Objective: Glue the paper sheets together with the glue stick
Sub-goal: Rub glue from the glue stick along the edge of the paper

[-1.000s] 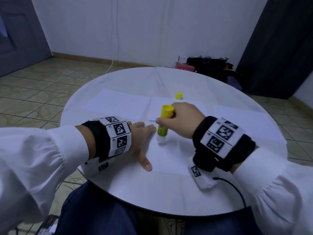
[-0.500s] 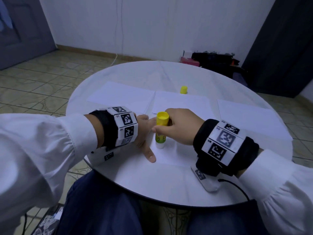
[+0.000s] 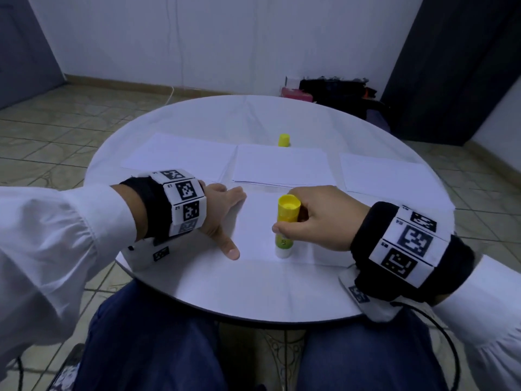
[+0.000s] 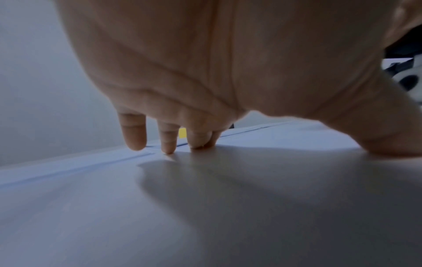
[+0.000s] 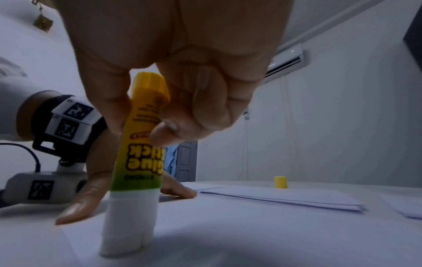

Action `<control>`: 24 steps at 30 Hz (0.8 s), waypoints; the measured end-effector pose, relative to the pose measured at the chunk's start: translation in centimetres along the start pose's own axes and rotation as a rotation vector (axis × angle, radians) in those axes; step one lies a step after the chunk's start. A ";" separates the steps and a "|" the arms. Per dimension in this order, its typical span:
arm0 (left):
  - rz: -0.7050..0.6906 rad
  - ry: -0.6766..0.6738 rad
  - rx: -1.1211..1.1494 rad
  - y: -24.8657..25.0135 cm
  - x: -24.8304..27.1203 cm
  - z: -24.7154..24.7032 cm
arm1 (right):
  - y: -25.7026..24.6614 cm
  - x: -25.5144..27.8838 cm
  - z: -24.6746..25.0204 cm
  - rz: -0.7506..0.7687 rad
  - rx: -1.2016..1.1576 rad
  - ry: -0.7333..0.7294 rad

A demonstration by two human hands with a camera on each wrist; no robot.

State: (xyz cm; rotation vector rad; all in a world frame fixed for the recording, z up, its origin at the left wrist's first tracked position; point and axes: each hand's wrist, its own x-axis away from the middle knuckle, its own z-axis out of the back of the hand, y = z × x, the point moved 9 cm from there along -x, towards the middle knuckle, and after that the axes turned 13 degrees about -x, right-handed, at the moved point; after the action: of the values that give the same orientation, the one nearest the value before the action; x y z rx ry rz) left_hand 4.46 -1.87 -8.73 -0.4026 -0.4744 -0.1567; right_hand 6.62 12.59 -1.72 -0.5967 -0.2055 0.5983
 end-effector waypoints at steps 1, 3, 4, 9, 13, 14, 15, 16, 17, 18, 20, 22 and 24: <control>-0.010 -0.001 0.001 0.1 0.0 0.0 | 0.8 0.5 0.6 -0.014 0.002 0.016; -0.022 -0.002 0.005 0.0 -0.3 -0.2 | 2.3 1.5 1.6 -0.046 0.009 0.047; -0.022 -0.009 0.004 0.0 -0.6 -0.3 | 3.1 2.1 2.1 -0.064 0.007 0.060; -0.031 -0.009 -0.042 0.0 -1.0 -0.3 | 6.2 4.4 4.5 -0.145 -0.026 0.125; -0.012 -0.016 -0.073 -0.1 -1.2 -0.2 | 7.6 4.8 5.5 -0.195 0.001 0.123; -0.002 -0.022 -0.077 -0.3 -1.2 -0.3 | 7.9 4.6 5.7 -0.208 0.007 0.125; 0.006 -0.027 -0.080 -0.4 -1.2 -0.4 | 8.3 4.1 6.2 -0.225 0.005 0.142; 0.013 -0.029 -0.081 -0.4 -1.2 -0.4 | 8.8 3.6 6.9 -0.243 -0.003 0.179; 0.016 -0.031 -0.085 -0.4 -1.2 -0.4 | 9.4 2.9 7.8 -0.264 -0.015 0.230; 0.015 -0.036 -0.090 -0.4 -1.1 -0.4 | 10.1 2.1 8.6 -0.286 -0.030 0.281; -0.003 -0.046 -0.099 -0.1 -0.9 -0.3 | 11.2 0.7 9.7 -0.330 -0.048 0.349; -0.052 -0.038 -0.120 0.5 -0.8 0.0 | 12.0 -0.4 9.8 -0.364 -0.018 0.363; -0.085 -0.036 -0.150 0.9 -0.8 0.1 | 12.4 -1.1 9.4 -0.390 0.018 0.345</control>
State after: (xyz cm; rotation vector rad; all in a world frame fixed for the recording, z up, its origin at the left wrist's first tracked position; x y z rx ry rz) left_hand 3.92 -1.00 -9.36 -0.5331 -0.5170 -0.2684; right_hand -3.33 24.61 -1.26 -0.6132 0.0110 0.1150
